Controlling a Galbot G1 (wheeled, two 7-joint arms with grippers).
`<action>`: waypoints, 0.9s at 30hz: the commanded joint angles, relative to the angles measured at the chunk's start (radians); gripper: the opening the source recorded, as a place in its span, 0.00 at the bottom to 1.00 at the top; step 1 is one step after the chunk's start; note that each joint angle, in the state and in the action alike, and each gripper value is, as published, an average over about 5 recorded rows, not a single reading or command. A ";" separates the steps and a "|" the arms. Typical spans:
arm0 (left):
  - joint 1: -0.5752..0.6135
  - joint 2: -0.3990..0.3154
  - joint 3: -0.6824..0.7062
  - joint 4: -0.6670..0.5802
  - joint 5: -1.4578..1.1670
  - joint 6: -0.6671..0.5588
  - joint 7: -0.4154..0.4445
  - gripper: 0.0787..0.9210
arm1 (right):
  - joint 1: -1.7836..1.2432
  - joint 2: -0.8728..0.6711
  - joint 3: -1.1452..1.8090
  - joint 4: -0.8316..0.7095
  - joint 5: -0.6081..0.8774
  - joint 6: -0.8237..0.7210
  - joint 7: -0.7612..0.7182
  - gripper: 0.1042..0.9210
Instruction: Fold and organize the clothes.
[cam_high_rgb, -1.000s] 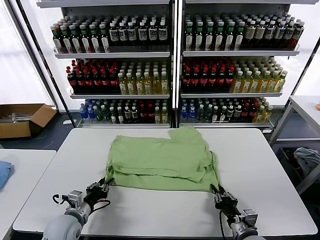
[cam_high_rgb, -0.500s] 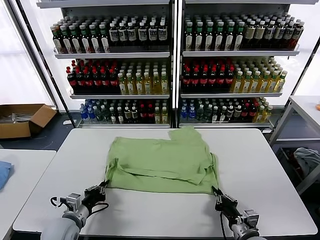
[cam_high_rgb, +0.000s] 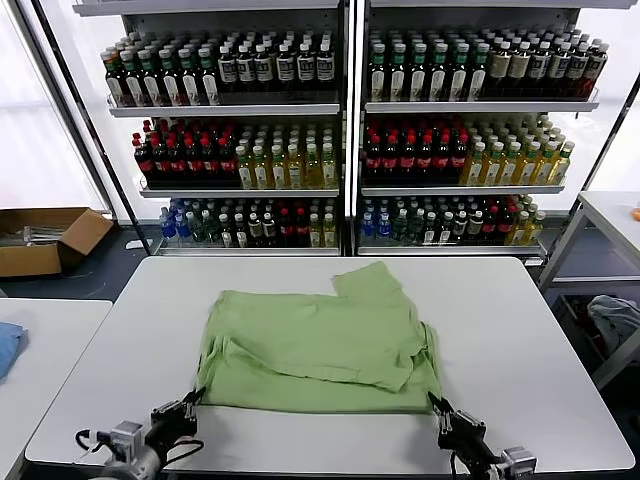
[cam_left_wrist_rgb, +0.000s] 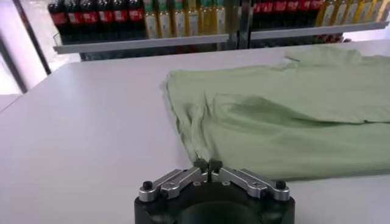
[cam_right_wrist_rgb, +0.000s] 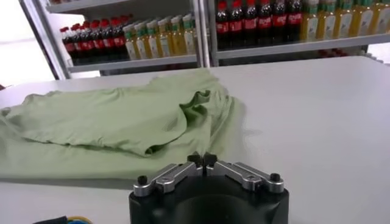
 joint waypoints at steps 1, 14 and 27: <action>0.335 -0.083 -0.166 -0.206 0.072 -0.013 0.008 0.01 | -0.207 -0.002 0.014 0.112 -0.053 -0.001 0.008 0.01; 0.336 -0.099 -0.194 -0.304 0.080 0.029 0.007 0.10 | -0.179 -0.006 0.065 0.158 0.043 0.014 0.009 0.22; -0.010 0.033 -0.175 -0.128 -0.099 0.004 0.051 0.54 | 0.465 -0.067 0.083 -0.101 0.237 -0.108 -0.137 0.66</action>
